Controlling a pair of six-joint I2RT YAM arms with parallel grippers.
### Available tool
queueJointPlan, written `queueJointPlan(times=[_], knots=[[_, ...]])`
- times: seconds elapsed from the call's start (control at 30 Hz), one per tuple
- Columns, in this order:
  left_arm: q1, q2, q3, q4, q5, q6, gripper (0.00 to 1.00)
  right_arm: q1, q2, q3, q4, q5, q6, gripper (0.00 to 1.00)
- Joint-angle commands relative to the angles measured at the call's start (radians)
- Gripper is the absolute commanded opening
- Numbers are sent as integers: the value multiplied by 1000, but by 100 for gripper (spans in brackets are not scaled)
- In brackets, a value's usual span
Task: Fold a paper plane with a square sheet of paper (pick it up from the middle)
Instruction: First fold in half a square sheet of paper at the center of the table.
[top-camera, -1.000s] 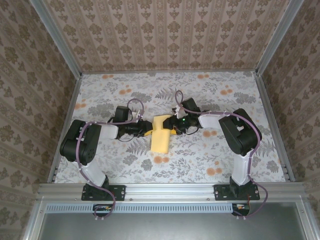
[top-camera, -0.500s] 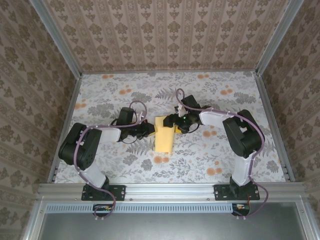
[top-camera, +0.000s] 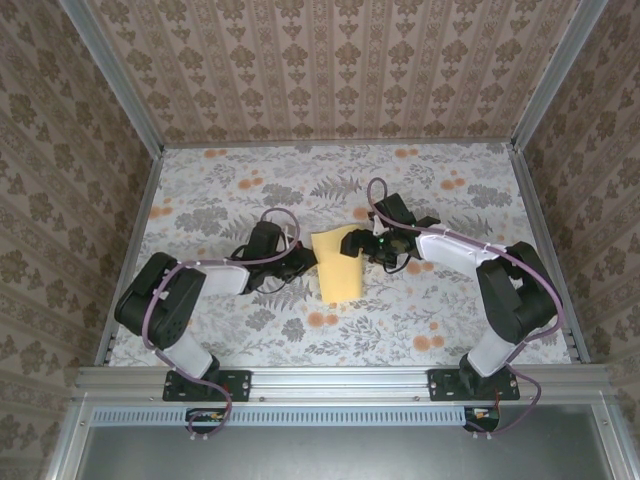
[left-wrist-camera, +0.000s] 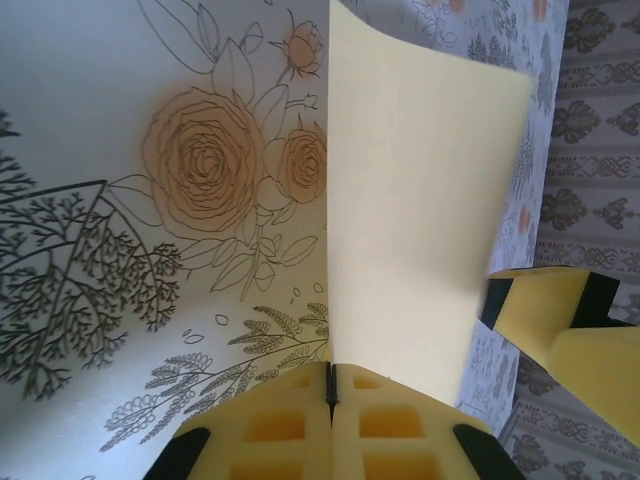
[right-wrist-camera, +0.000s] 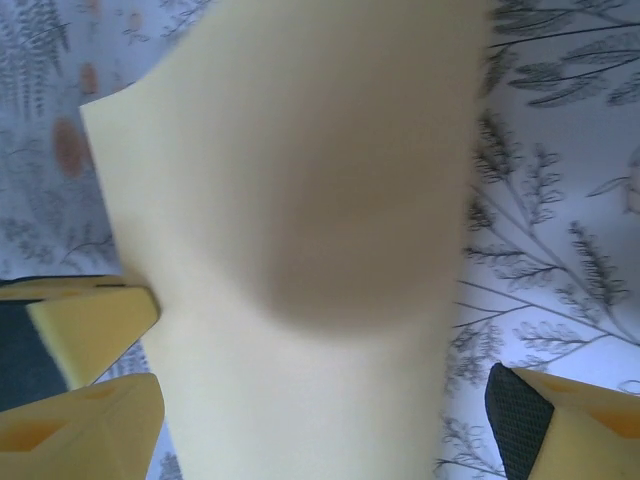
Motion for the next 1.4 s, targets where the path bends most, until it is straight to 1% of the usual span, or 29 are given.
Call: queueJointPlan(times=[0.0,0.13,0.27,0.37,0.47,0.57,0.7,0.93,1.13,1.3,1.37], knots=[[-14,27,29,32,-2,-13,0,8,2,19,-72,75,-29,87],[-20,46,62,30,27,11,0,9,14,24,-87,98,-43,85],[-24,71,110,-8,54,48,0,9,55,47,-70,46,-57,76],[-28,107,153,-14,90,67,0,8,77,72,-90,69,-66,74],[-41,148,217,-59,112,100,0,1,67,61,-97,110,-64,75],[-64,196,289,-123,121,138,0,-9,47,34,-95,140,-68,82],[-86,257,357,-165,124,154,0,-30,39,8,-83,119,-76,82],[-89,310,412,-250,78,185,0,-56,71,11,-96,85,-105,75],[-89,329,433,-287,69,203,0,-60,114,23,-112,67,-117,67],[-88,330,449,-325,56,220,5,-59,149,33,-123,72,-114,60],[-84,325,451,-332,49,223,11,-60,160,34,-130,89,-104,58]])
